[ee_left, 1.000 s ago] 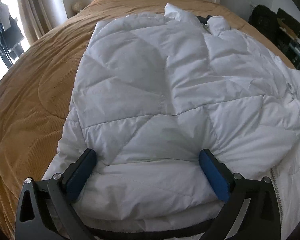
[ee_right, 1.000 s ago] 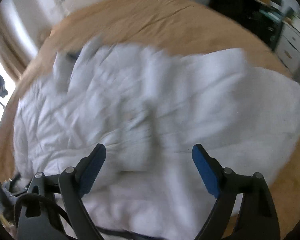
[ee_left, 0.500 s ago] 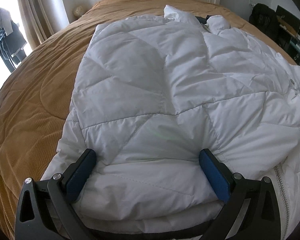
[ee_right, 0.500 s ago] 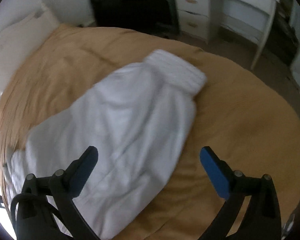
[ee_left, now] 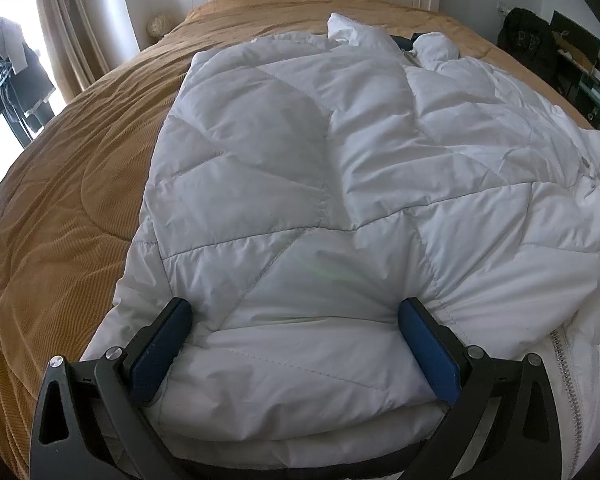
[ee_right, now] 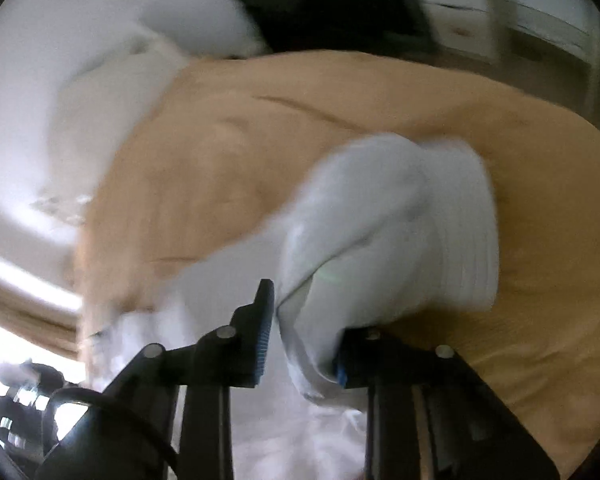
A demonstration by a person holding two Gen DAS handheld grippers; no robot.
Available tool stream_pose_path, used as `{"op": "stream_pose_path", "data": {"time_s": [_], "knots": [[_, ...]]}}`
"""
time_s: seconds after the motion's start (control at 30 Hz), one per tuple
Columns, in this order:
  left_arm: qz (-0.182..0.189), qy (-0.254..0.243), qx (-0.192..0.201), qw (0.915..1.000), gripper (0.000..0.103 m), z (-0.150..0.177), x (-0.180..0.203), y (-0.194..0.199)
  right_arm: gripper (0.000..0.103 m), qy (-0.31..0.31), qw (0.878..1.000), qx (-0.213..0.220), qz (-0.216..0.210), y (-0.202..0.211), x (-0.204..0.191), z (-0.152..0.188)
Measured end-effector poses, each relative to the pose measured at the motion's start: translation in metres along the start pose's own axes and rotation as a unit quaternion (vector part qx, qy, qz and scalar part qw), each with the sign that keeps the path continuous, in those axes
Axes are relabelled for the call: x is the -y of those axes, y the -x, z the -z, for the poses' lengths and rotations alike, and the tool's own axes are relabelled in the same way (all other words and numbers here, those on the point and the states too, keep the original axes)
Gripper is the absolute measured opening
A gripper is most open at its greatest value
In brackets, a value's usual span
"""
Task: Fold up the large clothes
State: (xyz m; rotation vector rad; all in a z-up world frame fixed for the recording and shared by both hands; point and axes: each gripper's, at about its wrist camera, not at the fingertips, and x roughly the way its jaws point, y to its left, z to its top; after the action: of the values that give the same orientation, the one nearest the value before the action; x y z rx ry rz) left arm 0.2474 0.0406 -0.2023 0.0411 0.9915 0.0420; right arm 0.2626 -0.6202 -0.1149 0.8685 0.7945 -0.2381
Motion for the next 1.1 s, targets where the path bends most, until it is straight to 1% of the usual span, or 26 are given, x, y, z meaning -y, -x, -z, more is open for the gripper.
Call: {"op": "stream_pose_path", "data": {"time_s": [0.03, 0.1, 0.17, 0.23, 0.3, 0.37, 0.43, 0.47, 0.5, 0.57, 0.6, 0.63, 0.67, 0.7, 0.73, 0.8, 0.83, 0.87, 0.9, 0.93, 0.97, 1.03, 1.07, 1.1], "knots": [[0.000, 0.001, 0.001, 1.0000, 0.103, 0.000, 0.000, 0.000, 0.025, 0.012, 0.999, -0.001, -0.037, 0.006, -0.025, 0.006], [0.001, 0.001, 0.002, 1.0000, 0.103, 0.001, 0.000, 0.000, 0.025, 0.043, 0.996, -0.007, -0.079, 0.014, -0.074, 0.020], [0.002, 0.002, 0.003, 1.0000, 0.103, 0.001, -0.001, 0.001, 0.025, 0.086, 0.989, -0.020, -0.120, 0.018, -0.133, 0.042], [0.003, 0.002, 0.004, 1.0000, 0.103, 0.001, -0.001, 0.001, 0.025, 0.133, 0.978, -0.039, -0.158, 0.017, -0.195, 0.075], [0.003, 0.002, 0.003, 1.0000, 0.103, 0.001, -0.001, 0.001, 0.025, 0.168, 0.962, -0.071, -0.201, 0.007, -0.253, 0.112], [0.006, 0.003, 0.004, 1.0000, 0.103, 0.000, -0.002, 0.001, 0.025, 0.189, 0.949, -0.109, -0.229, -0.012, -0.295, 0.150], [0.008, 0.004, 0.005, 1.0000, 0.103, 0.001, -0.002, 0.001, 0.025, 0.208, 0.937, -0.149, -0.238, -0.041, -0.328, 0.189], [0.010, 0.004, 0.005, 0.9999, 0.103, 0.001, -0.002, 0.001, 0.025, 0.222, 0.931, -0.173, -0.231, -0.062, -0.344, 0.213], [0.012, 0.005, 0.006, 0.9999, 0.103, 0.001, -0.003, 0.001, 0.025, 0.230, 0.927, -0.197, -0.220, -0.083, -0.354, 0.238], [0.018, 0.008, 0.009, 0.9998, 0.103, 0.002, -0.005, 0.002, 0.025, 0.235, 0.920, -0.236, -0.208, -0.117, -0.361, 0.276], [0.021, 0.009, 0.011, 0.9997, 0.103, 0.002, -0.006, 0.002, 0.028, 0.239, 0.916, -0.256, -0.195, -0.140, -0.363, 0.293], [0.023, 0.010, 0.012, 0.9996, 0.103, 0.002, -0.006, 0.003, 0.036, 0.239, 0.911, -0.285, -0.180, -0.164, -0.362, 0.313], [0.028, 0.012, 0.013, 0.9995, 0.103, 0.002, -0.008, 0.003, 0.061, 0.234, 0.902, -0.320, -0.172, -0.182, -0.360, 0.325], [0.033, 0.015, 0.015, 0.9992, 0.103, 0.003, -0.010, 0.004, 0.070, 0.224, 0.892, -0.358, -0.165, -0.199, -0.356, 0.341], [0.038, 0.018, 0.016, 0.9990, 0.103, 0.003, -0.012, 0.004, 0.073, 0.220, 0.889, -0.366, -0.163, -0.199, -0.351, 0.350], [0.060, 0.032, 0.025, 0.9974, 0.102, 0.003, -0.019, 0.011, 0.073, 0.232, 0.893, -0.349, -0.162, -0.191, -0.350, 0.355], [0.072, 0.041, 0.030, 0.9961, 0.100, 0.003, -0.024, 0.016, 0.073, 0.239, 0.894, -0.341, -0.165, -0.177, -0.353, 0.350], [0.090, 0.061, 0.043, 0.9931, 0.098, 0.000, -0.033, 0.027, 0.074, 0.239, 0.897, -0.330, -0.172, -0.162, -0.354, 0.343], [0.099, 0.074, 0.049, 0.9911, 0.097, -0.003, -0.038, 0.036, 0.076, 0.244, 0.900, -0.310, -0.183, -0.141, -0.352, 0.333], [0.107, 0.084, 0.057, 0.9891, 0.098, -0.009, -0.041, 0.046, 0.083, 0.251, 0.904, -0.294, -0.185, -0.123, -0.344, 0.328], [0.116, 0.087, 0.063, 0.9874, 0.100, -0.017, -0.042, 0.054, 0.085, 0.256, 0.910, -0.270, -0.183, -0.107, -0.340, 0.317], [0.132, 0.082, 0.061, 0.9860, 0.103, -0.034, -0.038, 0.062, 0.085, 0.268, 0.921, -0.225, -0.169, -0.080, -0.323, 0.298], [0.132, 0.076, 0.057, 0.9868, 0.103, -0.045, -0.032, 0.061, 0.085, 0.275, 0.925, -0.209, -0.156, -0.070, -0.314, 0.284], [0.121, 0.063, 0.057, 0.9890, 0.103, -0.055, -0.025, 0.058, 0.085, 0.283, 0.929, -0.193, -0.142, -0.063, -0.308, 0.277]]}}
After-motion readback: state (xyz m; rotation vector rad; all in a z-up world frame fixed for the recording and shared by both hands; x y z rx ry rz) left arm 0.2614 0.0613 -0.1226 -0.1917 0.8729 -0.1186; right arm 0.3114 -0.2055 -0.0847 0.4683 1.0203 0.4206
